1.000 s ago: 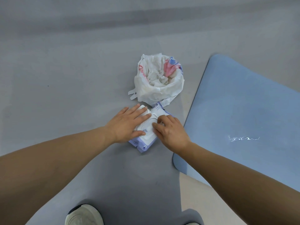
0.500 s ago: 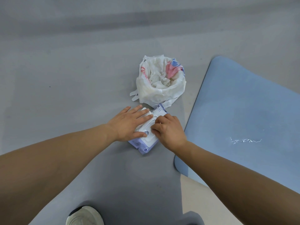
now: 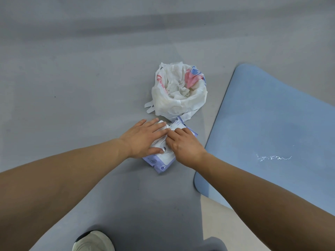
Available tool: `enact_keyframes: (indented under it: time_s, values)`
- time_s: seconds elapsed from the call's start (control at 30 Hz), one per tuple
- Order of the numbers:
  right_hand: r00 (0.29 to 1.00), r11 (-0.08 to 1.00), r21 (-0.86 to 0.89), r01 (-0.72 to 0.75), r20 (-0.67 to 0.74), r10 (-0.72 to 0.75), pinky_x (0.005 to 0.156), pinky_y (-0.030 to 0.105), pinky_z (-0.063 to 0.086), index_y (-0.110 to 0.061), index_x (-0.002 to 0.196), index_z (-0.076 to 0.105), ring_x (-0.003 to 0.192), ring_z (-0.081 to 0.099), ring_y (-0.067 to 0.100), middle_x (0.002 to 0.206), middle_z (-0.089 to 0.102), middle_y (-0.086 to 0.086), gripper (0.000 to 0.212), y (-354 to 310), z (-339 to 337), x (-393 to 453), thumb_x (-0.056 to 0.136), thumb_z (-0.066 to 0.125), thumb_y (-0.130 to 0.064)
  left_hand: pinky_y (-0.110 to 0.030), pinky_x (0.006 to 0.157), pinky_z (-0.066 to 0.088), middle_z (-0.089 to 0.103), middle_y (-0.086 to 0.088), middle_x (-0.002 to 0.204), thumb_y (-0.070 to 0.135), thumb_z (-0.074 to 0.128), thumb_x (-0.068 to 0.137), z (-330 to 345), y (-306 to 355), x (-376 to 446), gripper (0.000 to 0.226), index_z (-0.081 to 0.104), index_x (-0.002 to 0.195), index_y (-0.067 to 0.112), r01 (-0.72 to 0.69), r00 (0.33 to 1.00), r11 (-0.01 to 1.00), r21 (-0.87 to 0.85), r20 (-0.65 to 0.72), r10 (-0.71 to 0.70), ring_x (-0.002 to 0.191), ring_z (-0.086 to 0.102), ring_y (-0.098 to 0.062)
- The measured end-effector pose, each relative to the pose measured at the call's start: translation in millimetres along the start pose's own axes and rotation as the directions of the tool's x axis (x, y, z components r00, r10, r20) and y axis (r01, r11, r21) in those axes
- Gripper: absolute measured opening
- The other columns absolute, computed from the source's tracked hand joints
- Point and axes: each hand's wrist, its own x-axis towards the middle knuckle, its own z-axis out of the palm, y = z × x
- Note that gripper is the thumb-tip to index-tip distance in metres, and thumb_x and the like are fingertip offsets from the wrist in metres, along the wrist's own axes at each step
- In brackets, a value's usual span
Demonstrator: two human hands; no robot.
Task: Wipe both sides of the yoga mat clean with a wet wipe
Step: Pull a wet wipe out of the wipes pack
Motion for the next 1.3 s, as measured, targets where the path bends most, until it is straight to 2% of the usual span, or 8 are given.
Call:
enact_keyframes:
  time_s: [0.17,0.3,0.43,0.53,0.7,0.93,1.17,1.3]
  values:
    - [0.998,0.998,0.046,-0.031,0.054,0.029,0.070,0.039,0.045,-0.008,0.092,0.058,0.074,0.049,0.027,0.101,0.057,0.010,0.021,3,-6,0,0.081,0.041,-0.011,-0.043,0.124,0.005,0.003,0.008,0.169,0.073,0.034,0.094,-6,0,1,0.081,0.008,0.160,0.033,-0.012,1.000,0.999,0.041,0.007,0.012,0.155,-0.004,-0.017]
    - [0.998,0.995,0.095,-0.043,0.047,0.039,0.070,0.036,0.039,-0.009,0.099,0.054,0.072,0.046,0.025,0.091,0.054,0.007,0.030,7,-13,-6,0.080,0.032,-0.013,-0.044,0.125,0.004,0.001,0.008,0.169,0.073,0.032,0.095,-9,2,1,0.079,0.005,0.160,0.036,-0.015,0.999,0.998,0.061,0.031,0.013,0.155,-0.005,-0.017]
    - [0.992,0.952,0.286,-0.106,-0.040,0.122,0.064,0.032,0.029,-0.010,0.089,0.047,0.063,0.031,0.022,0.078,0.044,0.004,0.013,8,-19,-10,0.083,0.040,0.000,-0.046,0.125,0.005,0.002,0.008,0.169,0.073,0.033,0.095,-10,2,2,0.080,0.004,0.160,0.037,-0.011,0.999,0.998,0.064,0.042,0.009,0.155,-0.004,-0.018]
    - [0.983,0.926,0.346,-0.150,-0.053,0.178,0.060,0.040,0.037,-0.008,0.093,0.051,0.065,0.040,0.026,0.081,0.049,0.004,0.005,8,-23,-14,0.093,0.048,-0.004,-0.045,0.124,0.006,0.003,0.008,0.168,0.073,0.034,0.094,-10,2,2,0.081,0.004,0.160,0.037,-0.002,0.999,0.998,0.070,0.039,0.000,0.155,-0.003,-0.018]
    - [0.994,0.944,0.311,-0.113,0.028,0.110,0.074,0.038,0.047,-0.015,0.123,0.054,0.087,0.056,0.025,0.103,0.058,0.002,0.036,17,-28,-12,0.088,0.054,-0.027,-0.044,0.124,0.007,0.006,0.007,0.168,0.070,0.038,0.095,-14,5,2,0.080,0.003,0.159,0.037,-0.009,0.999,0.997,0.082,0.031,0.006,0.155,0.000,-0.019]
    - [0.996,0.972,0.235,-0.002,-0.083,0.022,0.059,0.041,0.047,-0.011,0.092,0.065,0.070,0.055,0.028,0.087,0.061,0.003,0.013,15,-30,-6,0.088,0.054,-0.014,-0.045,0.124,0.009,0.010,0.009,0.167,0.071,0.038,0.095,-16,8,1,0.079,0.010,0.159,0.035,-0.003,0.999,0.996,0.090,0.037,-0.001,0.155,0.003,-0.019]
    - [0.970,0.977,0.195,0.081,-0.243,-0.031,0.062,0.034,0.041,-0.012,0.101,0.055,0.070,0.052,0.027,0.083,0.059,0.005,0.013,11,-63,-4,0.088,0.058,-0.009,-0.033,0.124,-0.001,0.014,0.006,0.167,0.070,0.054,0.089,-19,10,1,0.087,0.018,0.159,0.033,0.103,0.995,0.989,-0.110,0.028,-0.100,0.154,0.003,-0.010]
    - [0.966,0.947,0.310,-0.084,-0.206,0.153,0.068,0.036,0.047,-0.015,0.095,0.061,0.078,0.055,0.020,0.088,0.062,-0.003,0.010,17,-82,-1,0.086,0.060,-0.019,-0.031,0.122,0.009,0.028,0.002,0.162,0.079,0.045,0.084,-15,8,3,0.083,0.046,0.147,0.025,0.097,0.995,0.992,-0.086,0.021,-0.096,0.149,0.018,-0.012]
